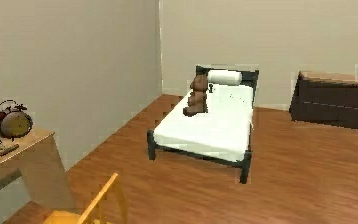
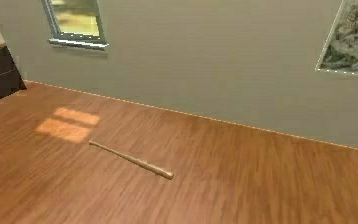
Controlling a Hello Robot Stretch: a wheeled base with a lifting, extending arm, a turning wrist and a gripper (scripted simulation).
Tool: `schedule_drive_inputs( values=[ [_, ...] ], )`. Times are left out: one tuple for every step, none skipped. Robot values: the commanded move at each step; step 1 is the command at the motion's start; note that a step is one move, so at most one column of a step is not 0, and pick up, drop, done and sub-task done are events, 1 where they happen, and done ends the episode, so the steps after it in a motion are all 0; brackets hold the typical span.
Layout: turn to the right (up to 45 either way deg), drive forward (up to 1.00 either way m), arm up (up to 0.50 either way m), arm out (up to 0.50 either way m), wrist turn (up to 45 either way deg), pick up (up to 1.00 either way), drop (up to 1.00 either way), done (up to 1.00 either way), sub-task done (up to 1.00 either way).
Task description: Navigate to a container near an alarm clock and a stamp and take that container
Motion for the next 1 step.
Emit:
schedule_drive_inputs(
  values=[
    [0.0, 1.0, 0.0, 0.0, 0.0, 0.0, 0.0, 0.0, 0.0]
  ],
)
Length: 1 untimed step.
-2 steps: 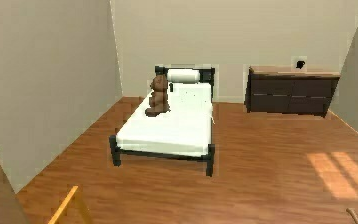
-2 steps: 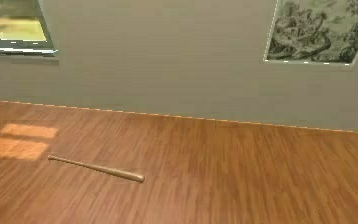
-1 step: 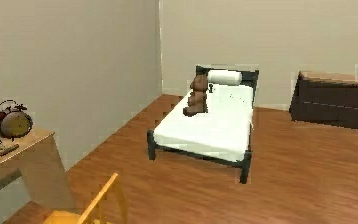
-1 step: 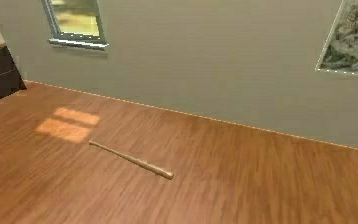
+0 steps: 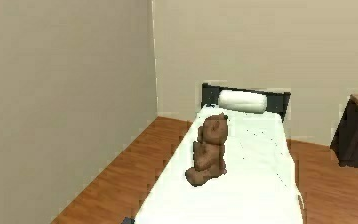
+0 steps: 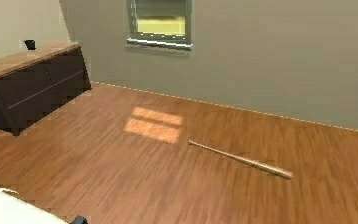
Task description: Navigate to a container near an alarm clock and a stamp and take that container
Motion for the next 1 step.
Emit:
schedule_drive_inputs(
  values=[
    [-9.0, 0.0, 0.0, 0.0, 0.0, 0.0, 0.0, 0.0, 0.0]
  ],
)
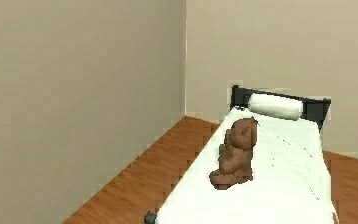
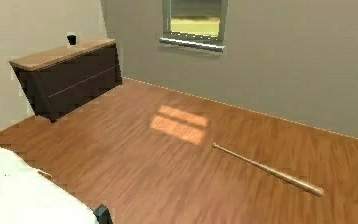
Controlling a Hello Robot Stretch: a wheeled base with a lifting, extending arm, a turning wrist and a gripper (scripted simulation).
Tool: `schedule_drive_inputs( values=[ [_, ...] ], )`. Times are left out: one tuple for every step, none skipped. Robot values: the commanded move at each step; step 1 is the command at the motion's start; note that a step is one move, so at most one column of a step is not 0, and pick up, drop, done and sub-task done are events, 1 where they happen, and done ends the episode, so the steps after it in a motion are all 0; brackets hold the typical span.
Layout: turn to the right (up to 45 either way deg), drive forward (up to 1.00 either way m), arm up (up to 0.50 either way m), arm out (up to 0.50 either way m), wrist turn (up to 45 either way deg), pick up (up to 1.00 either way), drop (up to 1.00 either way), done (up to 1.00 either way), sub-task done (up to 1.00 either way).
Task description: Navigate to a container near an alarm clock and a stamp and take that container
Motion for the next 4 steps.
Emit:
schedule_drive_inputs(
  values=[
    [0.0, 0.15, 0.0, 0.0, 0.0, 0.0, 0.0, 0.0, 0.0],
    [-45.0, 0.0, 0.0, 0.0, 0.0, 0.0, 0.0, 0.0, 0.0],
    [-24.0, 0.0, 0.0, 0.0, 0.0, 0.0, 0.0, 0.0, 0.0],
    [0.0, 0.5, 0.0, 0.0, 0.0, 0.0, 0.0, 0.0, 0.0]
  ],
)
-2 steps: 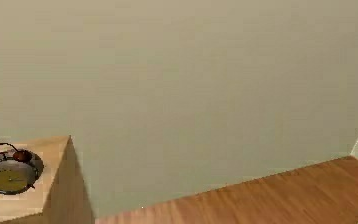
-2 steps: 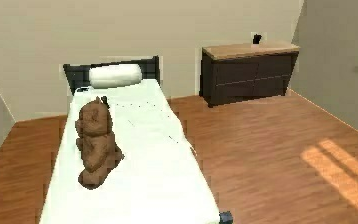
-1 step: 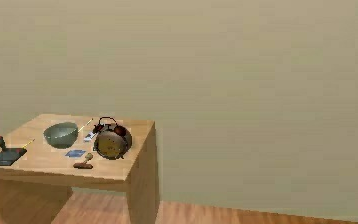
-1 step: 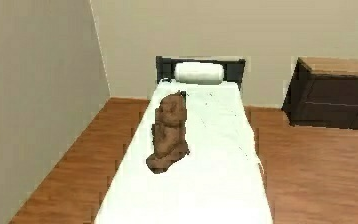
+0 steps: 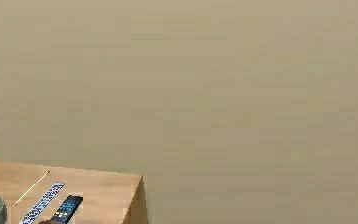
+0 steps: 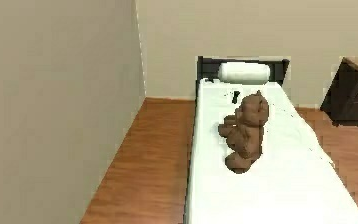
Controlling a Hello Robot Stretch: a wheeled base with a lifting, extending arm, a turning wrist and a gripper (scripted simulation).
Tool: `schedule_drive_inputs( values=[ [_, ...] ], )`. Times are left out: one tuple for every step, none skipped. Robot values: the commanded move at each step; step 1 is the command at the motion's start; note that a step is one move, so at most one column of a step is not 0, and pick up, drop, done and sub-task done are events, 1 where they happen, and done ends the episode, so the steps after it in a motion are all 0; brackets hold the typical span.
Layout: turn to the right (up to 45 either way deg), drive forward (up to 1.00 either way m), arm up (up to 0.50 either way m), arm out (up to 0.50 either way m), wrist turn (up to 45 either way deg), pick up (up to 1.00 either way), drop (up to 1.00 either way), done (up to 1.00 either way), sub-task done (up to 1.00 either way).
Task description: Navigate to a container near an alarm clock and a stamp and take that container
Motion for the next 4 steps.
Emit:
schedule_drive_inputs(
  values=[
    [-45.0, 0.0, 0.0, 0.0, 0.0, 0.0, 0.0, 0.0, 0.0],
    [-45.0, 0.0, 0.0, 0.0, 0.0, 0.0, 0.0, 0.0, 0.0],
    [-45.0, 0.0, 0.0, 0.0, 0.0, 0.0, 0.0, 0.0, 0.0],
    [-9.0, 0.0, 0.0, 0.0, 0.0, 0.0, 0.0, 0.0, 0.0]
  ],
)
